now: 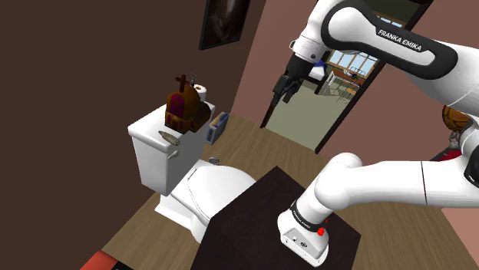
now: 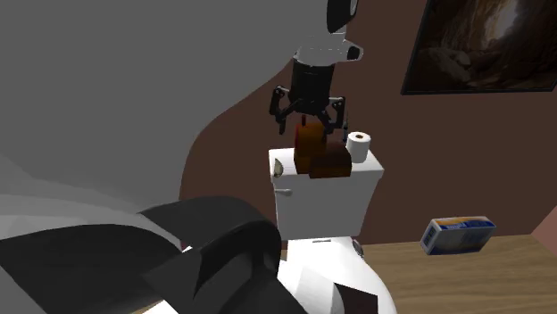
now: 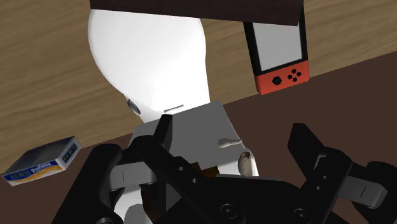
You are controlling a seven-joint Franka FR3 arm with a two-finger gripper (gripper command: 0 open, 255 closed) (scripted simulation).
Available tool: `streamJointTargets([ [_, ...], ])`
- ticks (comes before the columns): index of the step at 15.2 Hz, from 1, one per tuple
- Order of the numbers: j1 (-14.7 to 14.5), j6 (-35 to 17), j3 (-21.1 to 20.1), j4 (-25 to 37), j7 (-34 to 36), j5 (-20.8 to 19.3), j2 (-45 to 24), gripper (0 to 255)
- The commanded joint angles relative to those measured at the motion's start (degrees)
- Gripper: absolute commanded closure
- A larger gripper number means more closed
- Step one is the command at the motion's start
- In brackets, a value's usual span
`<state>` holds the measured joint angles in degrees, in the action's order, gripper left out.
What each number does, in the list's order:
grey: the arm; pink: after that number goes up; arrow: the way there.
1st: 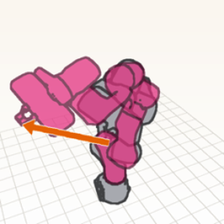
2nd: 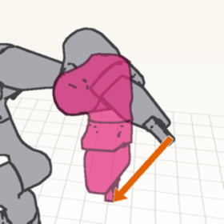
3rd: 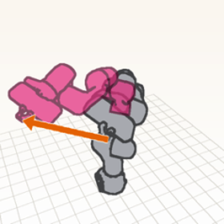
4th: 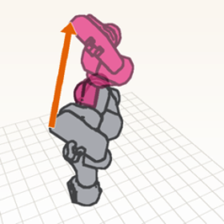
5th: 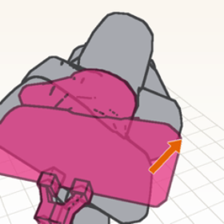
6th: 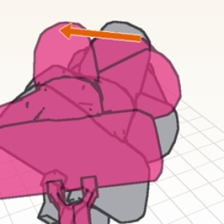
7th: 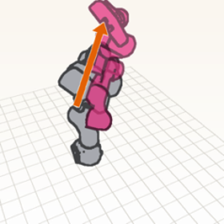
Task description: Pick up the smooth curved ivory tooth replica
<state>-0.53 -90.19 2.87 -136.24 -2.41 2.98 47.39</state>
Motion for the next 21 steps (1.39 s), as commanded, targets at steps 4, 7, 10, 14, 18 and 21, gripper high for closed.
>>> streamJointTargets([
  [4, -0.67, -5.70, -1.42, -1.59, 0.81, 0.65, -4.04, 0],
  [7, -1.33, -11.33, -2.79, -2.45, 1.61, 1.17, -8.73, 0],
  [10, -1.91, -16.78, -4.15, -2.58, 2.43, 1.54, -13.99, 0],
  [14, -2.58, -23.61, -5.86, -1.62, 3.62, 1.66, -21.73, 0],
  [18, -3.08, -29.73, -7.46, 0.63, 5.02, 1.25, -30.06, 0],
  [21, -3.39, -33.72, -8.54, 3.13, 6.27, 0.48, -36.56, 0],
])
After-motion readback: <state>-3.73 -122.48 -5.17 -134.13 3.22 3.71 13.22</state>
